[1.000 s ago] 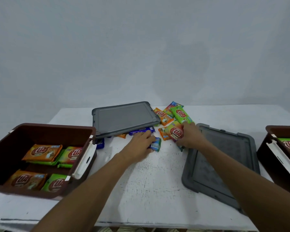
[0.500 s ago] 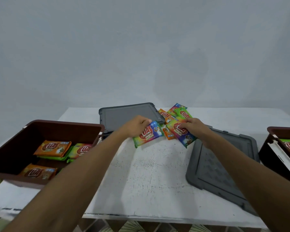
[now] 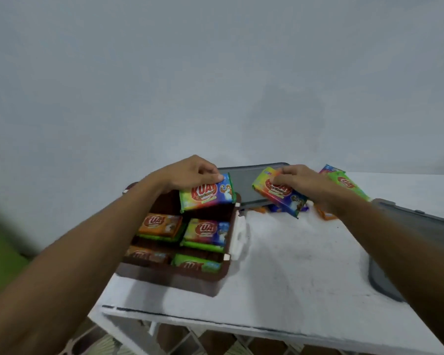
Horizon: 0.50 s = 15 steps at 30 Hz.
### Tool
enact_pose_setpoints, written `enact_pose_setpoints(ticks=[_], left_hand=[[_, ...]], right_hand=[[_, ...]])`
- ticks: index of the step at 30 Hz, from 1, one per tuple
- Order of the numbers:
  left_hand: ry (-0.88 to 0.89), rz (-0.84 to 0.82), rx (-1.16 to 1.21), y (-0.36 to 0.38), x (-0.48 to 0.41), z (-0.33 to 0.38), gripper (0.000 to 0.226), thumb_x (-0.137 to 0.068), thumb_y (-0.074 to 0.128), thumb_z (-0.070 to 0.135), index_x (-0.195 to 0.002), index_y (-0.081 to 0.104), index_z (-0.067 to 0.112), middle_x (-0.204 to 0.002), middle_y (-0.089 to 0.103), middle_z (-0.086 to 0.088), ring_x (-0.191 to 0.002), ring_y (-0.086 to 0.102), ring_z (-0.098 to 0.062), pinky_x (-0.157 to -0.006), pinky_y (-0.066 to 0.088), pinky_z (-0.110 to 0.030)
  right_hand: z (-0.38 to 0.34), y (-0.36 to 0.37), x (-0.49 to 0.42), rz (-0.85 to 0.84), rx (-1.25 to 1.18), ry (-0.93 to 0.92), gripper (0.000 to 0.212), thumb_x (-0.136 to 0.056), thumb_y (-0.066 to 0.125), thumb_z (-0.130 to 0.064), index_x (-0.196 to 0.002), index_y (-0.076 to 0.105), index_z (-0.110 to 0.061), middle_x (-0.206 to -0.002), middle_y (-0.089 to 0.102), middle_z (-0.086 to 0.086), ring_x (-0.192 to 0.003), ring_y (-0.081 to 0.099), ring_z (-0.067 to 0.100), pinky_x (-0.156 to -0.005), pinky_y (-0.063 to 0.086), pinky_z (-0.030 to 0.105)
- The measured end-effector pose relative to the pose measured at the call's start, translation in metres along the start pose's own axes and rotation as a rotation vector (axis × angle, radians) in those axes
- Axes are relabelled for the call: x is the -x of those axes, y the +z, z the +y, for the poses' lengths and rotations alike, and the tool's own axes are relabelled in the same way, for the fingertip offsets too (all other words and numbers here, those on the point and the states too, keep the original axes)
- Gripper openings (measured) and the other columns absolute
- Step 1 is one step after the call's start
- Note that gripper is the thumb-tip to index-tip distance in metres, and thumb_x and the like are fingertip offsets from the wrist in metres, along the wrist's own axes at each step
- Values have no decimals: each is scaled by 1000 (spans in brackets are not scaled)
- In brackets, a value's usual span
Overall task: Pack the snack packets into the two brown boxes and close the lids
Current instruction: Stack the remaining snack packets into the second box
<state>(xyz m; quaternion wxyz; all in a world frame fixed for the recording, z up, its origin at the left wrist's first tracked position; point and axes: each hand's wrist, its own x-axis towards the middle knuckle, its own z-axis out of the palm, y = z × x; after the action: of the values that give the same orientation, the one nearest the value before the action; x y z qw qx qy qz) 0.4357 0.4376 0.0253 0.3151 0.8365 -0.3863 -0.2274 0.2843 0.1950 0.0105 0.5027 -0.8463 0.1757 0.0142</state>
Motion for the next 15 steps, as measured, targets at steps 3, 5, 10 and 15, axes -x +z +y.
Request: enact_pose_setpoints(ticks=[3, 5, 10, 15], left_hand=[[-42, -119, 28, -33, 32, -46, 18, -94, 61, 31, -100, 71, 17, -91, 75, -4, -77, 70, -14, -67, 53, -27], [-62, -204, 35, -46, 46, -75, 19, -95, 60, 27, -103, 70, 12, -91, 75, -7, -77, 70, -16, -67, 53, -27], [-40, -428, -97, -46, 53, -125, 19, -96, 60, 25, -105, 70, 13, -88, 74, -3, -76, 67, -10, -69, 51, -24], [73, -570, -354, -17, 48, -148, 17, -93, 63, 26, -102, 70, 14, -89, 72, -2, -74, 62, -9, -72, 48, -25]], right_hand=[[-43, 46, -2, -73, 31, -53, 14, -89, 64, -35, -100, 66, -26, -94, 72, 0, -82, 71, 15, -76, 55, 31], [-67, 74, -2, -137, 74, -83, 16, -90, 63, -33, -104, 65, -26, -96, 72, -3, -83, 71, 13, -72, 55, 28], [-88, 135, -12, -397, 400, -120, 17, -91, 63, -26, -107, 64, -19, -99, 70, -2, -91, 69, 18, -78, 56, 31], [-70, 182, -13, -560, 848, -94, 19, -93, 58, -25, -113, 58, -26, -99, 59, -8, -91, 56, 12, -74, 44, 25]])
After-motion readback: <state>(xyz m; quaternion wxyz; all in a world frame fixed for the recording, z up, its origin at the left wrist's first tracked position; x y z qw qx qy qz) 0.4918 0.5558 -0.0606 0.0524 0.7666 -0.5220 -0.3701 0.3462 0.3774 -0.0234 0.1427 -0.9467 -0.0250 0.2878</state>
